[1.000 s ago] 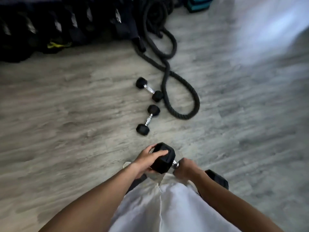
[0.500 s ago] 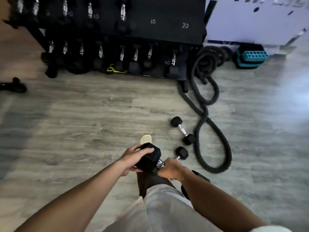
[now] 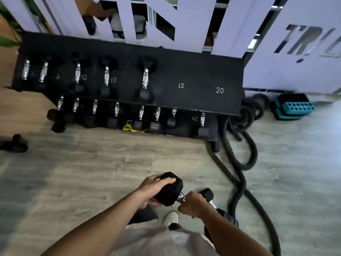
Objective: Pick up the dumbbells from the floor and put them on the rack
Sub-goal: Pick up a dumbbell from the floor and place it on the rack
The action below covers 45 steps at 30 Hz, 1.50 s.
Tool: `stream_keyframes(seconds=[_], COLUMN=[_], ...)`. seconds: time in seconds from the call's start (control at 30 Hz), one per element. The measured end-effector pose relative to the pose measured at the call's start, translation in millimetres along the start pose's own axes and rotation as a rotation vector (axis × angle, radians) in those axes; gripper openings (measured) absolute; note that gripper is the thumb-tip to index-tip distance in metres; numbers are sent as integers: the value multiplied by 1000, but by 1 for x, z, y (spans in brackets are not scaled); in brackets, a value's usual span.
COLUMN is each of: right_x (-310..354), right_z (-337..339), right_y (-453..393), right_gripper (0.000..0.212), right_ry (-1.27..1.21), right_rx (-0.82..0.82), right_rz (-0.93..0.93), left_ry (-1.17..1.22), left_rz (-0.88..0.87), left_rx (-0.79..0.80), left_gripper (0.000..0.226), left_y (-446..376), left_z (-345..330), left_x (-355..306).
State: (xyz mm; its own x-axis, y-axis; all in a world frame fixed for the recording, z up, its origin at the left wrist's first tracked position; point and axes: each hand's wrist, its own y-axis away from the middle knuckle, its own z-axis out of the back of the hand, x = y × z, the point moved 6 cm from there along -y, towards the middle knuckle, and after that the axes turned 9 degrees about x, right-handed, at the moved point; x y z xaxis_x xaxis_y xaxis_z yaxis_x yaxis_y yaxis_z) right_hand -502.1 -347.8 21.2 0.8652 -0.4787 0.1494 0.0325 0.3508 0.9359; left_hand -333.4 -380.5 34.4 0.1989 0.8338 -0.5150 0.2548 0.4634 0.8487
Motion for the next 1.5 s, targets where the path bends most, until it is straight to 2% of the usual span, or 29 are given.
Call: stream_keyframes(seconds=[0.13,0.23,0.37,0.47,0.63,0.77,0.87,1.07,1.33,1.5], right_x=[46,82,122,152,188,210,225,244,276,289], right_z=[86,148,225,282,360,410,437,465,480,478], right_y=[-52,-81,-104,-118,-160,-204,-230,-279,-318,-332], right_gripper=[17,8,12,11,8,12,9,8,9,14], right_ry=[-38,-103,-235,-299,-491,-648,-791,-1083,-1252,-1256], right_rx=[-36,-81,-139,-154,-100,-81,-48,-9,38,44], right_rz=[-26,-74,-98,-72,-95,-105,-99,-124,-137,-144], left_ry=[-52,-83,-139,-200,-164,-163,-249,-457,-586,-573], left_rz=[-9,-35,-83,-127,-194,-254,-302,-288,-269,-223], left_rx=[58,108,99,84,63,0,-57,-3,-56,-109], left_gripper=[51,42,61,67,51,53,58,52,48,45], left_y=[-71,-111,-146,-170,-215,-256,-283,-342,-389,-395], left_z=[34,53,74,91,107,114,113,104,114,133], left_x=[-97,-174,-267,-337,-425,-474,-515,-579,-604,-604])
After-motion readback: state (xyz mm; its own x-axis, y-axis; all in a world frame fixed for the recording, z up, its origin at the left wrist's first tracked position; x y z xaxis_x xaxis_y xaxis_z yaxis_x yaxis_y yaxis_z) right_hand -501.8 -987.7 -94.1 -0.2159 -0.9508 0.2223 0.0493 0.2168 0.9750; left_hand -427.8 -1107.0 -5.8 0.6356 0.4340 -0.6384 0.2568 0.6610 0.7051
